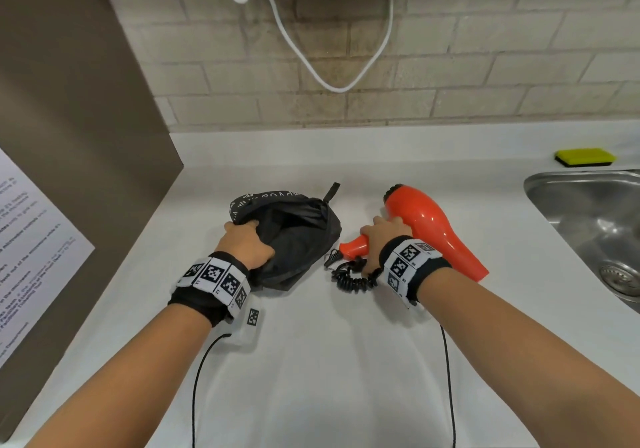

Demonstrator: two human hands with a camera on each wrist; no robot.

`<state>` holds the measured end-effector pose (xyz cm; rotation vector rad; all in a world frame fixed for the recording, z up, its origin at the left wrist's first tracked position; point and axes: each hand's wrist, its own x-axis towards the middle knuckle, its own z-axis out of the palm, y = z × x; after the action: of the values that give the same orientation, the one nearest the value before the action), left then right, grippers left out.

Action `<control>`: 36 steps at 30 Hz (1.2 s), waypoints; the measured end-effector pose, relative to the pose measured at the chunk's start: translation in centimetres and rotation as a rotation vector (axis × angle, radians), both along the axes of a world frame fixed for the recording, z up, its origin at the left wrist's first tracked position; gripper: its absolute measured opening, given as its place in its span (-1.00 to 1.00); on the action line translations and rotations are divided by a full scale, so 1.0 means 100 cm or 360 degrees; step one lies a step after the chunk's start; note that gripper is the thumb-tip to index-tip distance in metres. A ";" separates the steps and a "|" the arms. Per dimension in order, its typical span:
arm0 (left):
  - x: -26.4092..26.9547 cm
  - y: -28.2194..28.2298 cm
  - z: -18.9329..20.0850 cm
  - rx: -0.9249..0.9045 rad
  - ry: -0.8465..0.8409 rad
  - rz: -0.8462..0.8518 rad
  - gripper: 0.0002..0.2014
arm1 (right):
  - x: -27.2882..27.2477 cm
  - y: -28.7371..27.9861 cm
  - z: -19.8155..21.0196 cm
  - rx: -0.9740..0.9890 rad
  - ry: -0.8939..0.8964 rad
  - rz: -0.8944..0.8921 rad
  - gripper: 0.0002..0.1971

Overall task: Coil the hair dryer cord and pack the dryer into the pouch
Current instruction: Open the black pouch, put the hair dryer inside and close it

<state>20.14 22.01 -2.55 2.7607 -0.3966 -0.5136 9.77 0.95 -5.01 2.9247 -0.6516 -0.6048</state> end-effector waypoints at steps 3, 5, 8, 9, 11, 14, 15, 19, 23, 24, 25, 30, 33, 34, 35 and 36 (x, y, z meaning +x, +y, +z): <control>-0.001 -0.001 0.000 -0.0032 0.0003 0.0000 -0.35 | 0.005 0.001 -0.002 -0.0192 0.0078 0.0050 -0.18; -0.001 -0.002 0.000 -0.0032 0.0007 -0.0004 -0.36 | 0.007 0.000 -0.003 -0.0145 0.0082 0.0084 -0.18; 0.000 -0.002 0.001 -0.0024 0.0015 -0.0004 -0.35 | 0.009 0.001 0.000 -0.0127 0.0089 0.0156 -0.27; 0.001 -0.002 0.001 -0.0024 0.0015 -0.0004 -0.35 | 0.010 0.001 0.002 -0.0148 0.0089 0.0170 -0.34; 0.001 -0.002 0.002 -0.0028 0.0018 -0.0006 -0.35 | 0.009 0.001 0.004 -0.0176 0.0105 0.0184 -0.53; 0.002 -0.001 0.001 -0.0036 0.0027 -0.0011 -0.35 | 0.009 -0.001 0.004 -0.0146 0.0038 0.0190 -0.69; 0.002 -0.001 0.001 -0.0036 0.0026 -0.0012 -0.35 | 0.009 -0.002 0.005 -0.0110 -0.0043 0.0174 -0.73; 0.003 -0.001 0.001 -0.0036 0.0029 -0.0020 -0.35 | 0.007 -0.010 0.021 0.0235 -0.0396 0.0019 -0.74; 0.005 -0.001 0.002 -0.0045 0.0046 -0.0019 -0.35 | 0.003 -0.016 0.053 0.0601 -0.0907 -0.0102 -0.70; 0.006 -0.001 0.002 -0.0048 0.0049 -0.0018 -0.35 | 0.003 -0.017 0.061 0.0705 -0.1064 -0.0112 -0.69; 0.006 -0.001 0.002 -0.0050 0.0052 -0.0019 -0.34 | 0.002 -0.018 0.071 0.0816 -0.1235 -0.0126 -0.67; 0.006 -0.004 0.006 -0.0087 0.0041 -0.0078 -0.32 | 0.001 -0.009 0.119 0.1329 -0.2166 -0.0296 -0.65; 0.006 -0.006 0.008 -0.0144 0.0064 -0.0112 -0.32 | 0.007 -0.001 0.132 0.1541 -0.2525 -0.0454 -0.71; 0.007 -0.006 0.009 -0.0175 0.0086 -0.0118 -0.31 | 0.009 0.001 0.133 0.1602 -0.2608 -0.0505 -0.74; 0.007 -0.007 0.009 -0.0211 0.0118 -0.0122 -0.30 | 0.011 0.004 0.133 0.1664 -0.2676 -0.0557 -0.76; 0.006 -0.008 0.010 -0.0247 0.0156 -0.0128 -0.31 | 0.013 0.006 0.132 0.1728 -0.2735 -0.0622 -0.76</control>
<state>20.77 21.23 -1.53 2.5675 -0.5034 -0.6085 11.06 1.53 8.16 3.3652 -1.1238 2.6235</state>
